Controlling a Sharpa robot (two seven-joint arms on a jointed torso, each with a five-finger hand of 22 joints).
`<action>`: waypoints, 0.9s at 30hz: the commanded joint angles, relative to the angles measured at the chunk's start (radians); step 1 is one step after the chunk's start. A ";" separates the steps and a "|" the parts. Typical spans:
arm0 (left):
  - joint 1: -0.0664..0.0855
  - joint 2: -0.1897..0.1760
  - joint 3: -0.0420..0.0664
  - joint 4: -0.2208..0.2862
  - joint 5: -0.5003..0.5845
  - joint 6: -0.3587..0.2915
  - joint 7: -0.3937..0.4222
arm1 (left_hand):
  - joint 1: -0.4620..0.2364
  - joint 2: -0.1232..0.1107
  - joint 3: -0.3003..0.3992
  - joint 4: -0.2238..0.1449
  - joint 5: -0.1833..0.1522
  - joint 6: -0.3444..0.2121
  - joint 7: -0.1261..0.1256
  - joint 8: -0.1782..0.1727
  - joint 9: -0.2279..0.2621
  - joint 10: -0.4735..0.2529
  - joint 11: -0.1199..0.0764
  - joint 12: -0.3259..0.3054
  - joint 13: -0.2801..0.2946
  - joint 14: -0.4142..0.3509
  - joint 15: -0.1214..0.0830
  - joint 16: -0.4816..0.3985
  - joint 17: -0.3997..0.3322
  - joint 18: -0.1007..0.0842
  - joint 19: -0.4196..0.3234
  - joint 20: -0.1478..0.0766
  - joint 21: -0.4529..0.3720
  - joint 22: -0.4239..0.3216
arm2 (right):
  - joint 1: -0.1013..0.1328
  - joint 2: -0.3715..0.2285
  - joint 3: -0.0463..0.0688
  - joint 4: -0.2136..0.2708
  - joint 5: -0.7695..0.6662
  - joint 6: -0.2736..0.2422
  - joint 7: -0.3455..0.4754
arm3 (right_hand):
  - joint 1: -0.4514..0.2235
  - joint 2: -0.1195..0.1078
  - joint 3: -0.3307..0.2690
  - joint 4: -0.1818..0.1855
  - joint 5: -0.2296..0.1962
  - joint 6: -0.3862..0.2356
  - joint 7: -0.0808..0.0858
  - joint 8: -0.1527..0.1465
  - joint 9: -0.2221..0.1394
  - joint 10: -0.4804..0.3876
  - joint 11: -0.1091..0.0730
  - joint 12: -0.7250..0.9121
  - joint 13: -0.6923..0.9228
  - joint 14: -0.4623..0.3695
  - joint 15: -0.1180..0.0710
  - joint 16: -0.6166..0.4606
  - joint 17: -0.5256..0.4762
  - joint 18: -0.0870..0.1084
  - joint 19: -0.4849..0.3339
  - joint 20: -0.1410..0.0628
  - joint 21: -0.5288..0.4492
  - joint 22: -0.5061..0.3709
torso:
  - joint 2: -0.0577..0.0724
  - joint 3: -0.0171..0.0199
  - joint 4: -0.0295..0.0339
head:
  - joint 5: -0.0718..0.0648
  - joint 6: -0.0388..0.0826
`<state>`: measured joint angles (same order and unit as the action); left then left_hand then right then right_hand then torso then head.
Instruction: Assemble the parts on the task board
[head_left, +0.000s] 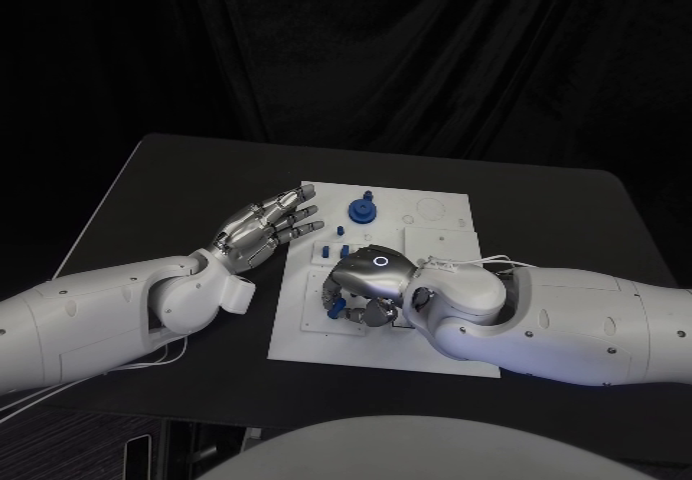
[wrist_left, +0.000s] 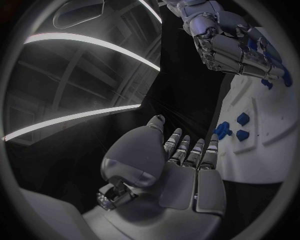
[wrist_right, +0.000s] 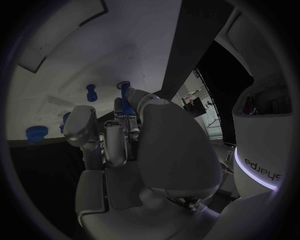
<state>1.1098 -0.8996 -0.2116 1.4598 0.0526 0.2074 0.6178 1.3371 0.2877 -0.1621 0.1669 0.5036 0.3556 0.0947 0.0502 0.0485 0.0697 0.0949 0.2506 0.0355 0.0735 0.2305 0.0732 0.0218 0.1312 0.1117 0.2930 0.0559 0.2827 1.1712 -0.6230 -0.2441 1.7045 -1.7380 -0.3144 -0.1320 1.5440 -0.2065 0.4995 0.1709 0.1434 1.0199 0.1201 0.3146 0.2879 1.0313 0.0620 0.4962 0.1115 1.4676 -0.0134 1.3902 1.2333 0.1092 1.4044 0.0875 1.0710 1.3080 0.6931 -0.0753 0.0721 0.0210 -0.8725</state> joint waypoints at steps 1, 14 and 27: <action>-0.002 0.002 0.001 0.001 0.004 0.014 0.007 | 0.012 -0.001 0.005 -0.003 0.005 0.000 -0.003 0.005 0.000 -0.001 -0.003 0.002 0.001 -0.001 0.008 0.006 0.001 -0.015 0.007 0.000 0.002 0.000 | -0.006 -0.003 -0.003 -0.001 -0.010 0.016 -0.007 | 0.008 0.008 0.001 -0.007 0.003 -0.008 0.002 0.005 0.001 0.013 -0.005 0.005 0.001 0.008 -0.005 -0.005 -0.001 -0.009 -0.004 -0.002 -0.007 0.131 | 0.001 0.0001 0.0010 | 0.000 0.000; -0.004 0.002 0.001 -0.004 0.004 0.015 0.002 | 0.011 -0.001 0.007 -0.004 0.005 -0.002 -0.003 0.004 0.000 -0.002 -0.002 0.001 0.001 -0.001 0.007 0.006 0.001 -0.015 0.007 -0.001 0.002 -0.001 | -0.006 -0.008 -0.003 0.003 -0.010 0.013 -0.008 | 0.009 0.008 0.001 -0.009 0.005 -0.008 0.002 0.006 0.002 0.013 -0.005 0.006 0.002 0.007 -0.005 -0.006 -0.002 -0.009 -0.004 -0.002 -0.007 0.131 | 0.000 -0.0004 0.0001 | 0.002 0.000; -0.005 0.003 0.001 -0.007 0.004 0.017 -0.002 | 0.011 -0.001 0.007 -0.004 0.005 -0.004 -0.004 0.004 -0.001 -0.002 -0.002 0.000 0.001 -0.002 0.007 0.005 0.001 -0.015 0.006 -0.001 0.002 -0.003 | -0.006 -0.009 -0.003 0.010 -0.010 0.007 -0.005 | 0.009 0.008 0.001 -0.011 0.005 -0.009 0.002 0.007 0.003 0.014 -0.005 0.006 0.002 0.007 -0.006 -0.007 -0.004 -0.008 -0.005 -0.002 -0.010 0.130 | 0.000 -0.0002 0.0004 | 0.003 0.000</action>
<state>1.1061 -0.8983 -0.2117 1.4524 0.0526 0.2101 0.6097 1.3371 0.2877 -0.1580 0.1627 0.5036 0.3556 0.0947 0.0502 0.0485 0.0698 0.0948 0.2507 0.0355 0.0735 0.2305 0.0732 0.0217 0.1311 0.1117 0.2930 0.0560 0.2809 1.1700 -0.6317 -0.2451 1.7090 -1.7394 -0.3145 -0.1336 1.5492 -0.2014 0.4995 0.1652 0.1417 1.0163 0.1236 0.3145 0.2897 1.0329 0.0602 0.4992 0.1130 1.4676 -0.0134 1.3902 1.2299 0.1092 1.4045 0.0875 1.0669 1.3076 0.6931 -0.0754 0.0721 0.0231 -0.8725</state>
